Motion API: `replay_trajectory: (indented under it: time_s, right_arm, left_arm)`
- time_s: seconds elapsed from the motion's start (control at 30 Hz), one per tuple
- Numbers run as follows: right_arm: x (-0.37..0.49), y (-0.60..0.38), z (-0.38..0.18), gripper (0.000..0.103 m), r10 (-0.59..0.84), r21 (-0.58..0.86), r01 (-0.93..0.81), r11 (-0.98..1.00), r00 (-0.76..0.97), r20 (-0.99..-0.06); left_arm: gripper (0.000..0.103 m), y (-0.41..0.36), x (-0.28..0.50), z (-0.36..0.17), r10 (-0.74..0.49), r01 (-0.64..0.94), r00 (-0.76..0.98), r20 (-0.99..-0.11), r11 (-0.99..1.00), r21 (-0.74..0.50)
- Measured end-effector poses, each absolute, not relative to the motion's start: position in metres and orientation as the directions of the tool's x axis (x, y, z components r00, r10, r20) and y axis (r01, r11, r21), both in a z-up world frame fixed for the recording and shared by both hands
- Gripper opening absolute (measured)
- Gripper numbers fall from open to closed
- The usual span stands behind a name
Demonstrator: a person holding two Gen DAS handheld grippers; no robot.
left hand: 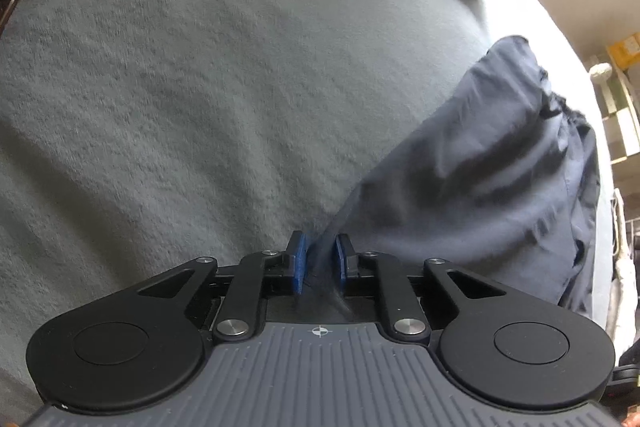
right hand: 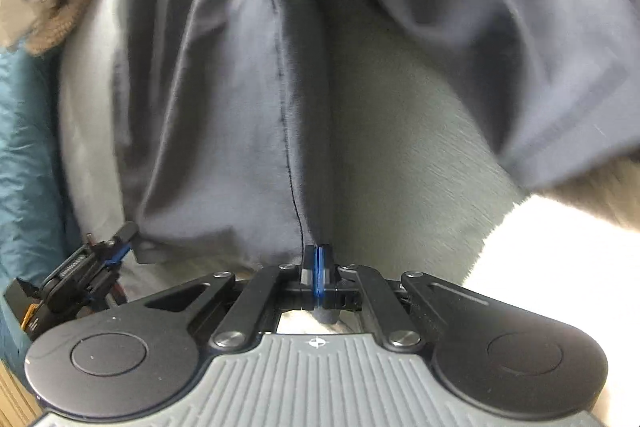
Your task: Fold clothes
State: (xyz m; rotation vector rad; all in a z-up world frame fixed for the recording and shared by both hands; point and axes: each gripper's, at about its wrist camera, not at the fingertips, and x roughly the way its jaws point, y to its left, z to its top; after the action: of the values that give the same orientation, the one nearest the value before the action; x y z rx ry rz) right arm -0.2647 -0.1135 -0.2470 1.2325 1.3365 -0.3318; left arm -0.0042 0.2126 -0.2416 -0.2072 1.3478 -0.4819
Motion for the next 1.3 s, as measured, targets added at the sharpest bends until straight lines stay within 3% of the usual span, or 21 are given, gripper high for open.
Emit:
replay_trajectory:
  time_s: [0.27,0.43,0.5,0.57,0.6,0.67,0.87,1.03,1.2,1.3]
  right_arm:
    - [-0.254,-0.107,-0.251,0.0,0.418,0.408,0.796,0.447,0.217,-0.882]
    - [-0.239,-0.091,-0.25,0.004,0.358,0.327,0.725,0.606,0.118,-0.926]
    - [-0.235,-0.085,-0.245,0.014,0.297,0.26,0.679,0.686,0.064,-0.953]
    - [-0.232,-0.077,-0.235,0.038,0.214,0.189,0.616,0.765,0.035,-0.976]
    - [-0.231,-0.073,-0.228,0.039,0.167,0.157,0.581,0.799,0.036,-0.985]
    - [-0.23,-0.068,-0.213,0.04,0.102,0.114,0.526,0.843,0.052,-0.993]
    - [-0.231,-0.073,-0.172,0.039,-0.003,0.113,0.458,0.882,0.246,-0.969]
    - [-0.213,-0.073,-0.179,0.038,0.014,0.153,0.378,0.913,0.346,-0.938]
    - [-0.202,-0.072,-0.221,0.038,0.066,0.158,0.324,0.933,0.278,-0.958]
    - [-0.205,-0.082,-0.214,0.038,0.113,0.201,0.298,0.933,0.29,-0.95]
  left_arm:
    - [0.019,0.206,-0.006,-0.246,-0.427,0.229,0.14,-0.894,0.892,-0.39]
    - [0.019,0.204,-0.01,-0.244,-0.419,0.265,0.153,-0.895,0.89,-0.371]
    - [0.019,0.204,-0.012,-0.241,-0.415,0.29,0.156,-0.896,0.887,-0.36]
    - [0.023,0.205,-0.013,-0.236,-0.414,0.319,0.158,-0.896,0.881,-0.351]
    - [0.025,0.206,-0.014,-0.233,-0.414,0.333,0.162,-0.896,0.877,-0.345]
    - [0.032,0.209,-0.015,-0.226,-0.418,0.358,0.18,-0.891,0.871,-0.336]
    - [0.033,0.204,-0.016,-0.225,-0.386,0.416,0.191,-0.903,0.865,-0.282]
    - [0.033,0.195,-0.018,-0.228,-0.322,0.428,0.212,-0.923,0.879,-0.208]
    - [0.033,0.193,-0.013,-0.212,-0.298,0.423,0.253,-0.92,0.89,-0.172]
    - [0.033,0.192,-0.005,-0.2,-0.304,0.418,0.284,-0.909,0.893,-0.168]
